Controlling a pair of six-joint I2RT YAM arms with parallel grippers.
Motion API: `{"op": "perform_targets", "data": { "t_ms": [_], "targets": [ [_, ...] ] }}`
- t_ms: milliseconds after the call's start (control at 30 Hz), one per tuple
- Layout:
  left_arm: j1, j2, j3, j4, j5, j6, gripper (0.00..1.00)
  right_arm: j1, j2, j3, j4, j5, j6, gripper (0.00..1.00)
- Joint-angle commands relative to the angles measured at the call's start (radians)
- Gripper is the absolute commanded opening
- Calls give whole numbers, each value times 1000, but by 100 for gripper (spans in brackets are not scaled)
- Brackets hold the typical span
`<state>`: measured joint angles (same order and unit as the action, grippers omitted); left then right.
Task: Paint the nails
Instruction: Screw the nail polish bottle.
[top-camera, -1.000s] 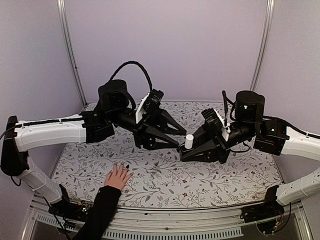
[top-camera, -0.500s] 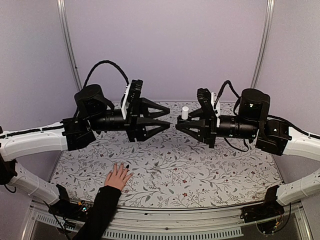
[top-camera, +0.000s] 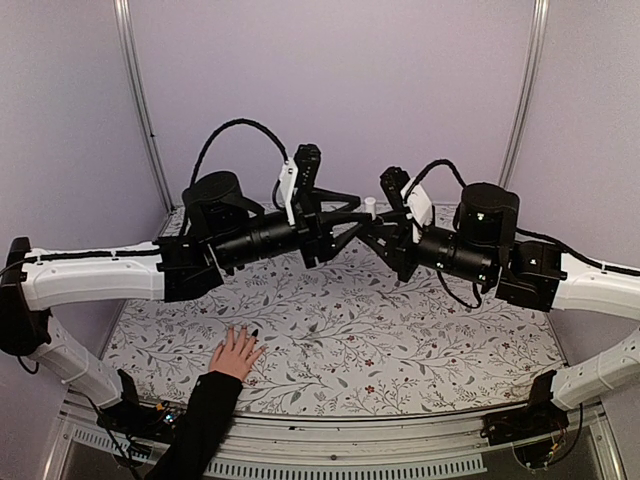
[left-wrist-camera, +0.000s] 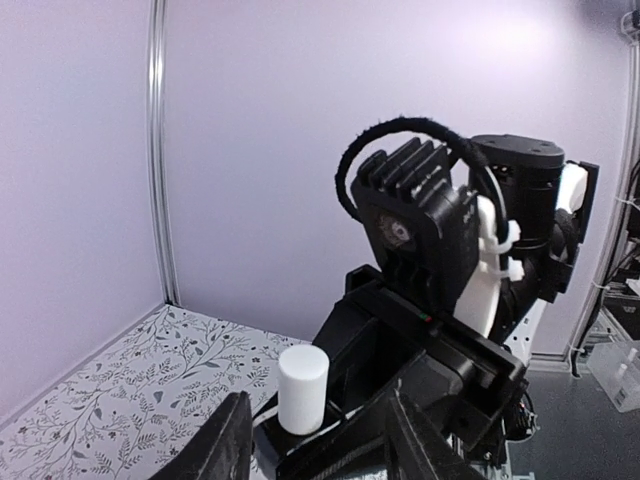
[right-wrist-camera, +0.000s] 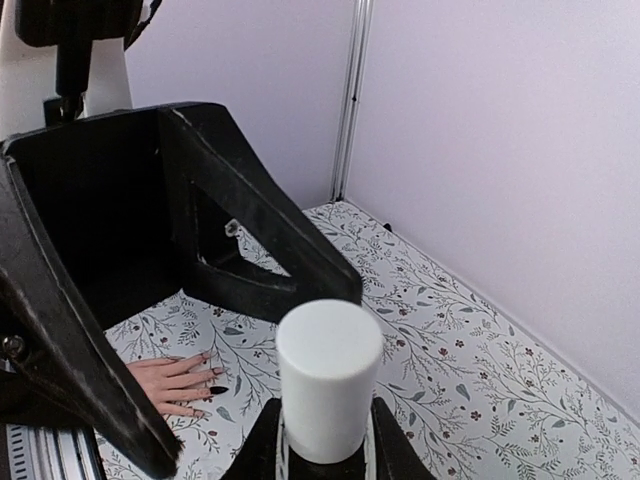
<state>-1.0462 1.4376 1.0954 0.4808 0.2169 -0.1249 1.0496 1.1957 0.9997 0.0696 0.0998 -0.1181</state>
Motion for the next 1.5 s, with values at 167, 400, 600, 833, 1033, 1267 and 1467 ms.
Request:
{"op": "perform_targets", "data": {
  "t_ms": [167, 400, 600, 833, 1033, 1267, 1467],
  "targets": [
    [-40, 94, 106, -29, -134, -48, 31, 32, 28, 35, 0, 99, -1, 0],
    [-33, 89, 102, -65, -77, -26, 11, 33, 2, 17, 9, 25, -25, 0],
    [-17, 76, 74, -91, 87, 10, 1, 32, -76, -11, 20, -193, -75, 0],
    [13, 69, 66, -114, 384, 29, 0, 31, -115, 7, -15, -483, -127, 0],
    [14, 88, 114, -210, 603, 91, 1, 30, -113, 38, -52, -743, -187, 0],
    [14, 155, 188, -368, 820, 187, 2, 32, -95, 73, -63, -959, -226, 0],
    [18, 162, 206, -392, 815, 203, 7, 32, -63, 93, -66, -1008, -222, 0]
  ]
}}
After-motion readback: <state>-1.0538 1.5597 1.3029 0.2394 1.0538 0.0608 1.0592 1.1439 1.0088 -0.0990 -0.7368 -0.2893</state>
